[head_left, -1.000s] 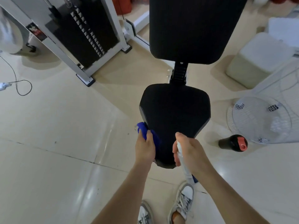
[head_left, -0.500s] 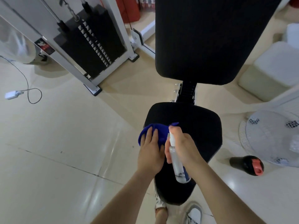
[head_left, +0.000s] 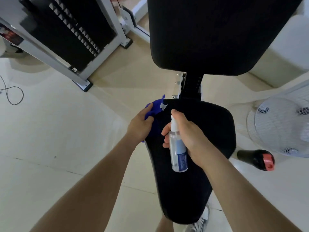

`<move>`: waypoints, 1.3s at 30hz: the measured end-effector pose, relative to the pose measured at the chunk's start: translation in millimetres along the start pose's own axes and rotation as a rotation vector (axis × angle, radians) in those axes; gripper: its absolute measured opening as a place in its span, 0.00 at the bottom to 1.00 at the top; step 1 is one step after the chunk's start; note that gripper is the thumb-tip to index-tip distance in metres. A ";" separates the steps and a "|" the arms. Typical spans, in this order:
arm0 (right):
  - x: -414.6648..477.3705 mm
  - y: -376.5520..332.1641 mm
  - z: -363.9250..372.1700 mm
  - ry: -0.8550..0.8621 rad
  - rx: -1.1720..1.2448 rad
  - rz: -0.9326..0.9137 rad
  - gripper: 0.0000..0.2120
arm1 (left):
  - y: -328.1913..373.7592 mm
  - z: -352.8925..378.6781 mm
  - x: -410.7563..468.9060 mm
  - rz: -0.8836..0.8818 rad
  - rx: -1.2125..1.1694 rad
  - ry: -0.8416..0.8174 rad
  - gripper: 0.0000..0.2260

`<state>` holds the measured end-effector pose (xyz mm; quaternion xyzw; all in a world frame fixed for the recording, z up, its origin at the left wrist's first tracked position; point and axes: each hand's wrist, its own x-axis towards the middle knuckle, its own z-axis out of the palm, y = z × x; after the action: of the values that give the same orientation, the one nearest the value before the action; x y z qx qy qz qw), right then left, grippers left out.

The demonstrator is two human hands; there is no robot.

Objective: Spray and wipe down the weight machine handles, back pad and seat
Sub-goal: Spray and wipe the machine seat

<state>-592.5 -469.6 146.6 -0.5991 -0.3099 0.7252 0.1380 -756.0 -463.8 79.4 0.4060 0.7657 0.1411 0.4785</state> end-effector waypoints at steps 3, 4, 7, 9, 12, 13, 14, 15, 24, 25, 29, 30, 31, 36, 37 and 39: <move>-12.5 8.1 -1.4 -0.055 -0.029 0.003 0.31 | -18.6 4.5 -37.0 -0.048 -0.123 -0.003 0.25; -18.9 13.1 0.4 -0.051 -0.058 -0.007 0.31 | -25.7 8.3 -54.9 -0.063 -0.158 -0.008 0.26; -38.7 28.1 3.6 -0.020 -0.151 -0.050 0.31 | -38.6 30.4 -111.7 -0.034 -0.237 -0.021 0.31; -53.7 41.0 4.6 -0.043 -0.127 -0.017 0.30 | -44.4 47.3 -145.6 -0.008 -0.285 -0.005 0.32; -72.9 56.5 3.3 -0.068 -0.127 0.049 0.29 | -49.4 63.9 -172.8 0.036 -0.255 0.050 0.30; -81.6 61.9 3.3 -0.062 -0.146 0.049 0.29 | -49.9 66.6 -182.1 0.063 -0.214 0.078 0.29; -87.1 66.6 2.5 -0.052 -0.162 0.044 0.29 | -50.8 69.3 -186.3 0.084 -0.174 0.094 0.29; -95.5 72.2 2.5 -0.040 -0.181 0.043 0.29 | -51.9 72.0 -194.2 0.093 -0.144 0.102 0.29; -134.7 122.5 -5.2 0.067 -0.182 0.086 0.27 | -70.3 97.3 -245.7 0.244 0.218 0.081 0.26; -135.7 127.2 -7.6 0.082 -0.172 0.074 0.25 | -69.8 97.9 -244.9 0.245 0.296 0.080 0.27; -133.5 141.3 -28.1 0.187 -0.102 0.059 0.27 | -53.9 104.0 -233.9 0.411 0.725 0.092 0.27; -131.4 141.8 -34.4 0.220 -0.095 0.057 0.28 | -51.5 105.9 -228.7 0.470 0.804 0.080 0.26; -129.2 141.1 -41.2 0.254 -0.084 0.052 0.29 | -48.0 106.4 -223.6 0.520 0.868 0.049 0.26; -117.9 131.1 -62.4 0.334 -0.005 -0.026 0.27 | -23.4 100.8 -199.3 0.698 1.065 -0.209 0.28; -116.4 129.5 -65.0 0.350 0.019 -0.034 0.26 | -17.5 102.2 -192.5 0.727 1.091 -0.227 0.27; -112.4 124.9 -69.4 0.368 0.063 -0.053 0.26 | -5.7 106.7 -176.8 0.780 1.109 -0.212 0.27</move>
<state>-477.4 -610.3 151.6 -0.7086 -0.2721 0.6090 0.2300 -630.8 -619.6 131.7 0.8486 0.4718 -0.1502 0.1864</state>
